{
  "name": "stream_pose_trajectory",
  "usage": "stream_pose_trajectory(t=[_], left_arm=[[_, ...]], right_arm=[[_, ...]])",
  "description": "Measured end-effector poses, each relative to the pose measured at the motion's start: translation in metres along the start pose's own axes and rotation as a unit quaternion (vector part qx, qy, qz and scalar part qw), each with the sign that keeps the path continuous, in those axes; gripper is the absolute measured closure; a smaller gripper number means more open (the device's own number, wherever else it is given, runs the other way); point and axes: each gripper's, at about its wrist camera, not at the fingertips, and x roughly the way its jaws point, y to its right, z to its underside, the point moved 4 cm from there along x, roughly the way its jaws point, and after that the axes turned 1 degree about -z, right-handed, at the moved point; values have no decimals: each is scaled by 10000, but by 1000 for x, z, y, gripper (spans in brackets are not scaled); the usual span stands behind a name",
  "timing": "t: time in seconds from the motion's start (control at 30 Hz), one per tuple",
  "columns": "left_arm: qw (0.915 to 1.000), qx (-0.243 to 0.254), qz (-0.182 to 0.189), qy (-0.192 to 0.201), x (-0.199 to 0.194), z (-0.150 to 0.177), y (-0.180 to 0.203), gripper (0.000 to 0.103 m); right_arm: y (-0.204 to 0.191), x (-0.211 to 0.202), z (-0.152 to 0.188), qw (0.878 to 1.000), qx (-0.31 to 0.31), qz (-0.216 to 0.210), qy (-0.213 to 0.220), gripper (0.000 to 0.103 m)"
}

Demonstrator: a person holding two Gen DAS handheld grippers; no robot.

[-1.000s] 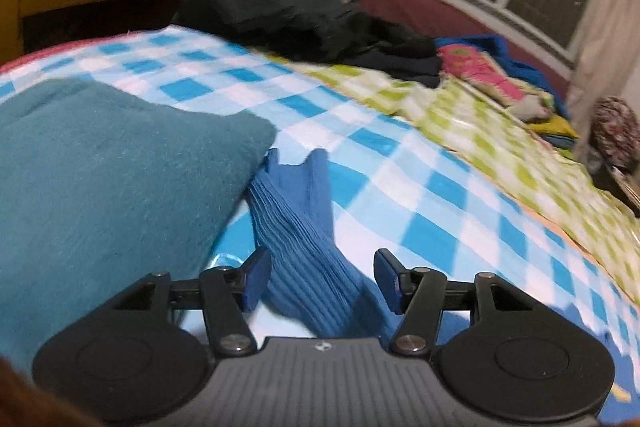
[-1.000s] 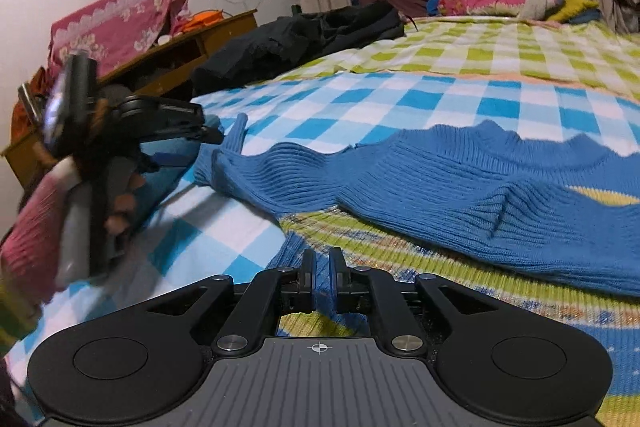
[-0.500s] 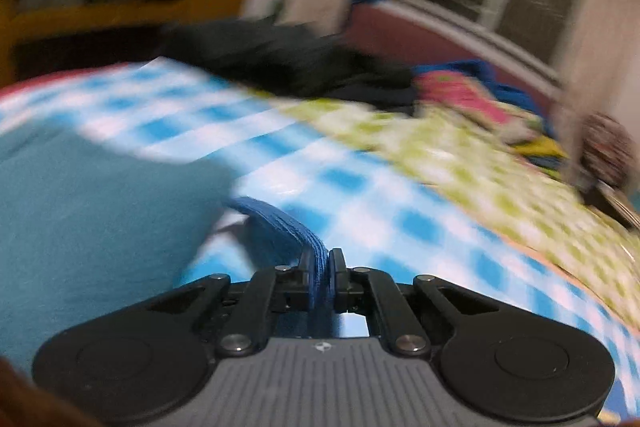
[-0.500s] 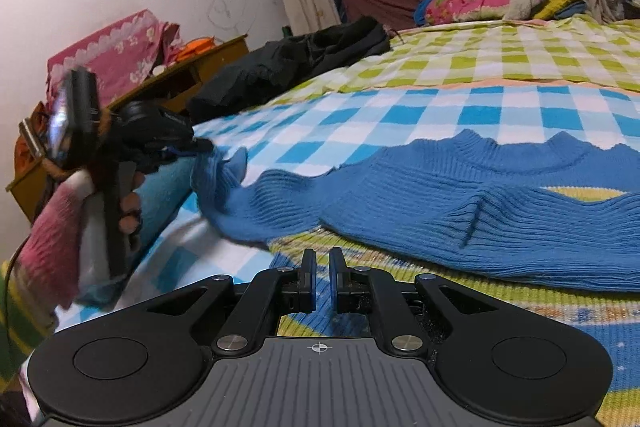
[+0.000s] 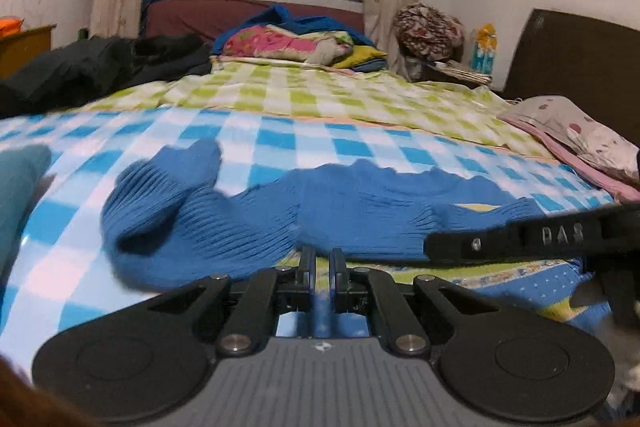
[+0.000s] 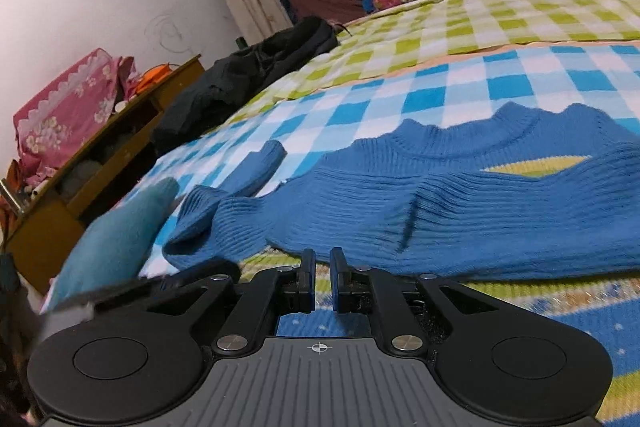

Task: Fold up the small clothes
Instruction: 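Carry the sleeve with the left tool across the sweater toward the right tool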

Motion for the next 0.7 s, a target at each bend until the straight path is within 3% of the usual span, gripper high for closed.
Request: stream_pose_trajectory(t=[0.07, 0.13, 0.17, 0.2, 0.27, 0.37, 0.47, 0.53, 0.6, 0.7], left_arm=[[9997, -20, -195, 140, -6, -8, -10, 89], [9990, 10, -382, 252, -6, -21, -22, 81], [9979, 70, -570, 315, -4, -29, -28, 72], [9964, 158, -745, 363, 0, -34, -33, 63], [9913, 466, -1147, 450, 10, -40, -42, 54], [9839, 945, -1497, 237, 30, -40, -49, 49], [9746, 1303, -1817, 86, 42, -28, -53, 49], [9729, 1206, -1972, 67, 40, -22, -61, 57], [9807, 573, -1872, -1, 37, -21, -79, 74], [9843, -315, -1736, -18, 31, -16, -106, 79]], right_arm=[[-6, 7, -3, 10000, -47, -24, -24, 92], [-14, 13, -4, 9999, -58, -73, -64, 89], [-18, 16, -4, 9999, -56, -101, -86, 88], [-21, 19, -3, 9998, -59, -124, -110, 88], [-26, 23, -2, 9998, -78, -143, -148, 88], [-32, 26, -2, 9996, -141, -139, -195, 88], [-37, 29, -7, 9995, -205, -143, -192, 88], [-42, 32, -13, 9994, -263, -167, -166, 88], [-47, 37, -20, 9992, -306, -201, -139, 88], [-55, 57, -31, 9992, -262, -256, -157, 83]])
